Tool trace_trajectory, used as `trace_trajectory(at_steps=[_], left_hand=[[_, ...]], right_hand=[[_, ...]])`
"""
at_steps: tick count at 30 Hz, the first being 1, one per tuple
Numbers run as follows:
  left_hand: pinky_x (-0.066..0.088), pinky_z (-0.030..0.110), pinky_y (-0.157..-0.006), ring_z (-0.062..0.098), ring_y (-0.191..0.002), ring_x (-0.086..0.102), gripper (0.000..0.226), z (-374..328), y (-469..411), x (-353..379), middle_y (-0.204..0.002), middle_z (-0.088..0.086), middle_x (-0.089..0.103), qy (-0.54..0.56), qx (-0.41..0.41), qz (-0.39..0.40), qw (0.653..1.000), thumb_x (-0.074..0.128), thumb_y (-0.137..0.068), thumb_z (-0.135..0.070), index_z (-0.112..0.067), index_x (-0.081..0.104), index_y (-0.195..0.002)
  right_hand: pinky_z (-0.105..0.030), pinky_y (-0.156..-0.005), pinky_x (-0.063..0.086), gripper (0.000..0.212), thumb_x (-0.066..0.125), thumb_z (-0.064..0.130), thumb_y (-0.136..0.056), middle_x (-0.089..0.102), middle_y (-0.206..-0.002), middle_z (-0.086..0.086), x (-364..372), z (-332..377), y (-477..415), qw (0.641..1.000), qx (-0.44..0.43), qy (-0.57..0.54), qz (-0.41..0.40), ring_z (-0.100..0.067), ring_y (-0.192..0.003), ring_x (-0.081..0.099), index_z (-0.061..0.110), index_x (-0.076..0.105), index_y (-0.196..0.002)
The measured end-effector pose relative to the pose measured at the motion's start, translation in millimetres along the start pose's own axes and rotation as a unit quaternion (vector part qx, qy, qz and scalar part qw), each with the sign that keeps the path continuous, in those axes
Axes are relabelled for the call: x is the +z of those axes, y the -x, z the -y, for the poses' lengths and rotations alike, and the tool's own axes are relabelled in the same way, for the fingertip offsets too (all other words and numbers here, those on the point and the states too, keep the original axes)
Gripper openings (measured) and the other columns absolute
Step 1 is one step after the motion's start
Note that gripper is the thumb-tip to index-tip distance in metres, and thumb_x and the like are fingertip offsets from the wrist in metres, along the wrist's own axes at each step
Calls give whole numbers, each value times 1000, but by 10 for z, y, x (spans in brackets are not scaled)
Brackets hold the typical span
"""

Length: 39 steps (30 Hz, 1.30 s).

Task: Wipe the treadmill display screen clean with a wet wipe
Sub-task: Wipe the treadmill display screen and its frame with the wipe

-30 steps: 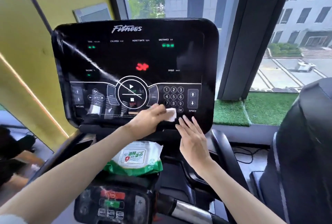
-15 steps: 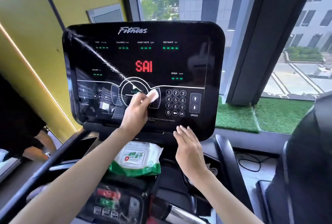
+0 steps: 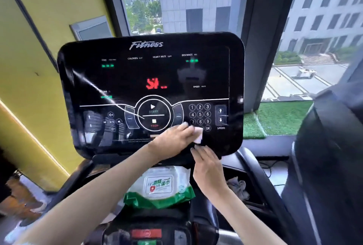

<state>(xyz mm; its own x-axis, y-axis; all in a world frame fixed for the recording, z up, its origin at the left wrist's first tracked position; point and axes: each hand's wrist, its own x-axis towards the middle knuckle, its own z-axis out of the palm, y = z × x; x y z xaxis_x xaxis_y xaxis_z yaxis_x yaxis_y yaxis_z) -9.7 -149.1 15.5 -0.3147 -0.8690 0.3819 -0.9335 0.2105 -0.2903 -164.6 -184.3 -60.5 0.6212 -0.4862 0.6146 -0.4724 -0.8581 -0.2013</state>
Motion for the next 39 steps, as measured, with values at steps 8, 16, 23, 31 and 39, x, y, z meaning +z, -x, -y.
trace_trajectory(at_steps=[8, 16, 23, 31, 39], left_hand=[[37, 27, -52, 23, -83, 43, 67, 146, -50, -163, -95, 9, 49, 98, -315, -172, 928, 59, -62, 16, -12, 53, -122], [42, 30, -50, 28, -88, 44, 83, 425, 265, -156, -99, 11, 48, 78, -346, -162, 921, 54, -57, 19, -17, 43, -131], [52, 31, -63, 20, -86, 42, 63, 95, 423, -30, -96, 6, 44, -20, -45, -38, 998, 59, -66, 4, -9, 44, -126], [51, 40, -48, 26, -86, 44, 71, 63, 472, -19, -96, 9, 44, 119, -259, -89, 954, 50, -64, 20, -12, 48, -127], [46, 30, -62, 24, -78, 47, 61, 126, 537, 44, -87, 12, 50, 139, -390, -200, 888, 51, -73, 19, -7, 52, -128]], right_hand=[[-37, -82, 52, 58, 52, -1, -59, 60, -85, -7, -71, 186, -56, 995, 44, 79, 43, -26, -78, 57, -1, 61, -116], [-40, -87, 48, 63, 44, -2, -65, 53, -86, -9, -96, 254, -68, 987, 55, 134, 69, -26, -83, 45, -7, 48, -128], [-42, -87, 46, 67, 60, 4, -65, 54, -89, -10, -93, 274, -74, 985, 48, 131, 97, -28, -82, 49, -5, 46, -131], [-47, -114, 17, 59, 36, 1, -77, 37, -141, -29, 78, 502, 28, 988, -46, 95, 116, -39, -134, 32, -9, 36, -135], [-46, -110, 13, 53, 13, -2, -87, 27, -146, -30, 151, 406, 22, 990, -29, 86, 110, -40, -138, 22, -12, 26, -138]])
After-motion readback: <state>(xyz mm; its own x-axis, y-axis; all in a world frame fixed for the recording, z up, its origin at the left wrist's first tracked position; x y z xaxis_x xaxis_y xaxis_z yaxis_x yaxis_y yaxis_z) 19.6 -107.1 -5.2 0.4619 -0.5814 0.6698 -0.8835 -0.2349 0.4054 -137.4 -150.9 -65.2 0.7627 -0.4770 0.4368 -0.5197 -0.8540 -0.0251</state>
